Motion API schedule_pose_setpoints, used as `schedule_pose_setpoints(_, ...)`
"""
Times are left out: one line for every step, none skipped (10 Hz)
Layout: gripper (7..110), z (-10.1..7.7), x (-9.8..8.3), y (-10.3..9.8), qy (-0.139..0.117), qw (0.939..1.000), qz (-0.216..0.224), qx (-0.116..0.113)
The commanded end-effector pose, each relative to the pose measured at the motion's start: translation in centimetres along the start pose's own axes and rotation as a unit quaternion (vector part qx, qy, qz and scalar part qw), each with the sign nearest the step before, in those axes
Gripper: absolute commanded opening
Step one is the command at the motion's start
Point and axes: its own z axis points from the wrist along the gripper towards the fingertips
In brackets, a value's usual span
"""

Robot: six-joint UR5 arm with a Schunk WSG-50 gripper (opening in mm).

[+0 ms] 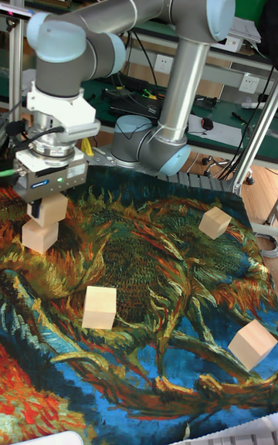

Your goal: Stack the blocks in a vertical line of five

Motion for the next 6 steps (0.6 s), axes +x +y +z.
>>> schedule_pose_setpoints(7, 1.1, 0.7, -0.4, -0.012, 0.9997, -0.018, -0.012)
schedule_pose_setpoints(7, 1.1, 0.3, 0.1, -0.016, 0.9994, -0.025, -0.019)
schedule_pose_setpoints(7, 1.4, -0.1, 0.4, -0.018, 0.9993, -0.025, -0.019)
schedule_pose_setpoints(7, 1.8, -0.7, 1.2, -0.022, 0.9991, -0.026, -0.026)
schedule_pose_setpoints(7, 2.0, -0.5, 1.4, -0.015, 0.999, -0.035, -0.025)
schedule_pose_setpoints(7, 2.0, -0.3, 1.5, -0.016, 0.9983, -0.05, -0.026)
